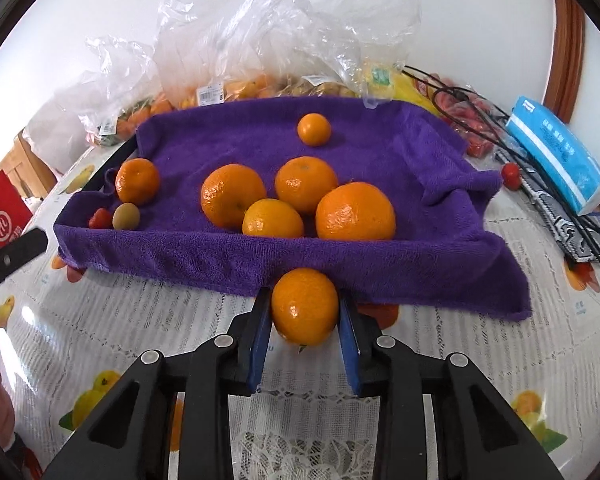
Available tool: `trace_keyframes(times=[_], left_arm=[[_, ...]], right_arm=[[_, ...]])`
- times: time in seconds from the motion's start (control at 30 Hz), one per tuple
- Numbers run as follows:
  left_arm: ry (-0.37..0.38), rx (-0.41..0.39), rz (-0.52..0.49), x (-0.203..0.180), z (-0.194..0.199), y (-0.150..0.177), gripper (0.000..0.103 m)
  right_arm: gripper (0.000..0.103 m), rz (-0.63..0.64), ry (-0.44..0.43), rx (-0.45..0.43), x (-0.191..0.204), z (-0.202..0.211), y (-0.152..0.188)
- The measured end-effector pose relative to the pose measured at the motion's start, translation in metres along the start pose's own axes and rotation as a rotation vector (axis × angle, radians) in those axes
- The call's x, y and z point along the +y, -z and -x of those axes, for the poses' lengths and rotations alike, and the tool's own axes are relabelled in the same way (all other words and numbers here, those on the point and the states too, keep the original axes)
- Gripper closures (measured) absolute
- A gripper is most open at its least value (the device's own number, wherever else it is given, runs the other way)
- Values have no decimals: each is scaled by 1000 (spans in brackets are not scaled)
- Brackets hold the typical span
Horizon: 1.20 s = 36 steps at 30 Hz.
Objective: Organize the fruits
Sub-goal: 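Grasp a loose orange beside the towel edge with the right tool, then grasp a loose orange on the cloth with the left tool while the right holds its orange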
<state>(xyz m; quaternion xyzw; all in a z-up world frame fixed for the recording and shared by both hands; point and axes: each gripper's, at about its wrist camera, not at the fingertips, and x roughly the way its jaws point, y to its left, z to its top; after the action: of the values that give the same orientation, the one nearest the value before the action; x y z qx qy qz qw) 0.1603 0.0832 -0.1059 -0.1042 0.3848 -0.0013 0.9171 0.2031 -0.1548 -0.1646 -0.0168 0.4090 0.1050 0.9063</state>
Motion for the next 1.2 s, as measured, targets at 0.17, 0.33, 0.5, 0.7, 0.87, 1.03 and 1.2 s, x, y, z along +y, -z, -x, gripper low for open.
trace_keyframes(times=[0.17, 0.33, 0.5, 0.7, 0.87, 1.03, 1.2], left_arm=[[29, 57, -45, -8, 1, 14, 42], [96, 135, -88, -21, 0, 32, 42], [178, 219, -154, -39, -1, 50, 41], [199, 227, -269, -72, 1, 72, 36], [181, 227, -327, -104, -6, 82, 35], [188, 167, -262, -123, -15, 78, 36], [133, 141, -260, -136, -22, 79, 45]], right_arm=[[71, -9, 2, -50, -4, 24, 5], [71, -48, 21, -101, -22, 55, 12], [71, -62, 51, -130, -40, 79, 22], [71, -97, 73, -138, -61, 94, 37], [71, -116, 77, -133, -74, 100, 53], [71, -153, 70, -117, -88, 101, 66], [71, -154, 86, -110, -93, 101, 77]])
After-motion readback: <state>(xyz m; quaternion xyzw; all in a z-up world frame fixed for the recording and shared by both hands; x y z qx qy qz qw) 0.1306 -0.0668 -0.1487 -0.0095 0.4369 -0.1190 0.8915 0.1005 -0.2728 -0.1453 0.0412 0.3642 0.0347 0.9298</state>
